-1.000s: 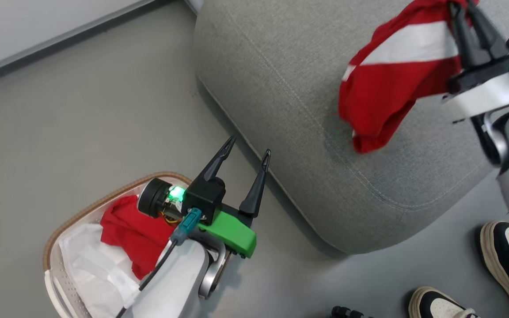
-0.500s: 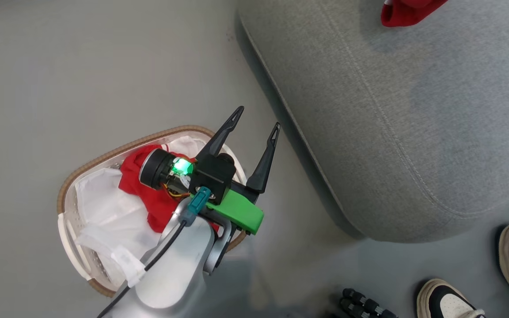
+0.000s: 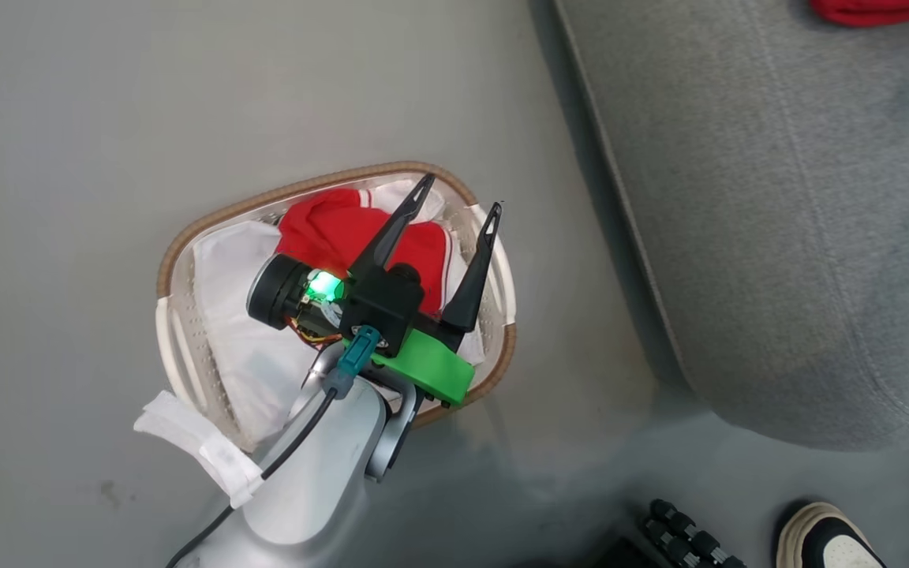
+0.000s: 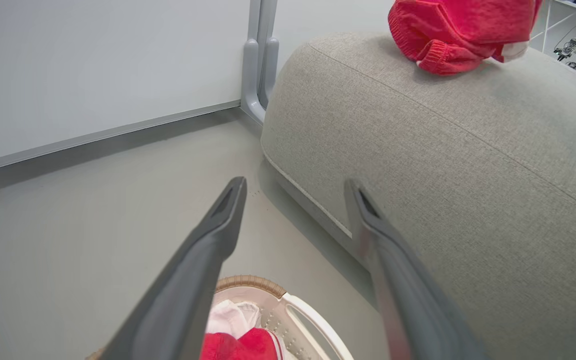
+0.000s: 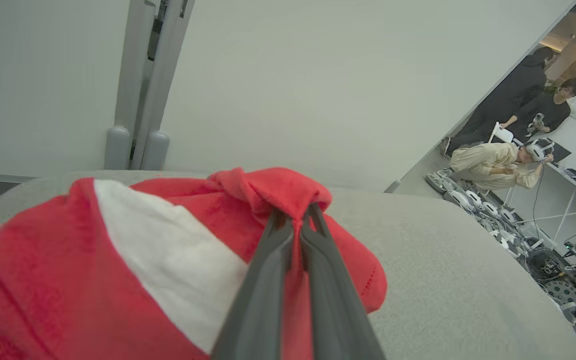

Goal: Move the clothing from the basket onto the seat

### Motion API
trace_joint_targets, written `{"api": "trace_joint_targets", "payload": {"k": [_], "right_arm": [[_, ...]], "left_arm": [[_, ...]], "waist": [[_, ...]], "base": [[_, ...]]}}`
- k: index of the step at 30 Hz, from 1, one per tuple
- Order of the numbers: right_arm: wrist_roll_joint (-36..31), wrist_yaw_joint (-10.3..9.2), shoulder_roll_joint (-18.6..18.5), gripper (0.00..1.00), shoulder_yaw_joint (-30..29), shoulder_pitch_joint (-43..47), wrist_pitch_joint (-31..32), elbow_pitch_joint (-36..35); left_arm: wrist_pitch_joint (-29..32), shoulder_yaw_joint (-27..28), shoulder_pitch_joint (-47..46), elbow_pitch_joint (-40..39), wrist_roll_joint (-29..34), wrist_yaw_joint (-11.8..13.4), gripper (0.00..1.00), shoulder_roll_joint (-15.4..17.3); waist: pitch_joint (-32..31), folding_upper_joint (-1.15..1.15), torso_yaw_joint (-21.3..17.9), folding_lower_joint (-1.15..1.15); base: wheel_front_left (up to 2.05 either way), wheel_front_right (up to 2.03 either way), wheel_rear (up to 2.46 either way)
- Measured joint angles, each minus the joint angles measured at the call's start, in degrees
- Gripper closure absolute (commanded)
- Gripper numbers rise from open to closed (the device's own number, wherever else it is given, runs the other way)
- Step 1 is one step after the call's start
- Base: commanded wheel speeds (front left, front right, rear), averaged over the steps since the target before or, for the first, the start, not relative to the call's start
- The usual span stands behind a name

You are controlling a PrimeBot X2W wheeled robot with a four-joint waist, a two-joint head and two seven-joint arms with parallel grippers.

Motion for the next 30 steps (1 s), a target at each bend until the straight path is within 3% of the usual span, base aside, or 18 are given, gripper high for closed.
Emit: {"api": "trace_joint_targets", "payload": {"k": [3,5,6,14,22,30], "right_arm": [[-1.54,0.00,1.79,1.00,-2.44,2.26,0.00,3.10],[-1.76,0.00,3.03,0.28,-4.10,3.75,0.00,3.82],[-2.07,-0.01,3.68,0.00,-4.56,4.70,0.00,4.00],[-1.45,0.00,7.14,0.00,-5.46,14.83,0.00,0.00],[9.17,0.00,9.31,0.00,6.44,29.59,0.00,-9.73],[13.63,-0.01,12.90,0.00,11.84,37.87,0.00,-19.06]], "left_arm": [[0.00,0.23,0.12,0.13,-0.25,0.15,0.00,0.01],[0.00,0.57,0.36,0.43,-0.26,0.23,0.00,0.02],[0.00,0.79,0.53,0.57,-0.26,0.32,0.00,0.00],[0.00,3.49,2.42,2.23,0.16,0.46,0.00,0.00],[0.00,8.44,8.84,1.16,0.21,1.35,0.00,0.01],[0.00,15.18,15.34,-0.15,0.29,1.47,0.00,0.00]], "waist": [[0.50,0.00,1.21,0.00],[0.31,0.00,1.57,0.00],[0.04,0.00,1.66,0.00],[-4.02,0.00,1.54,0.00],[-11.23,0.00,1.97,0.00],[-17.82,0.00,4.24,-0.01]], "base": [[0.00,0.00,0.00],[0.00,0.00,0.00],[0.00,0.00,0.00],[0.00,0.00,0.00],[0.00,0.00,0.00],[0.00,0.00,0.00]]}}
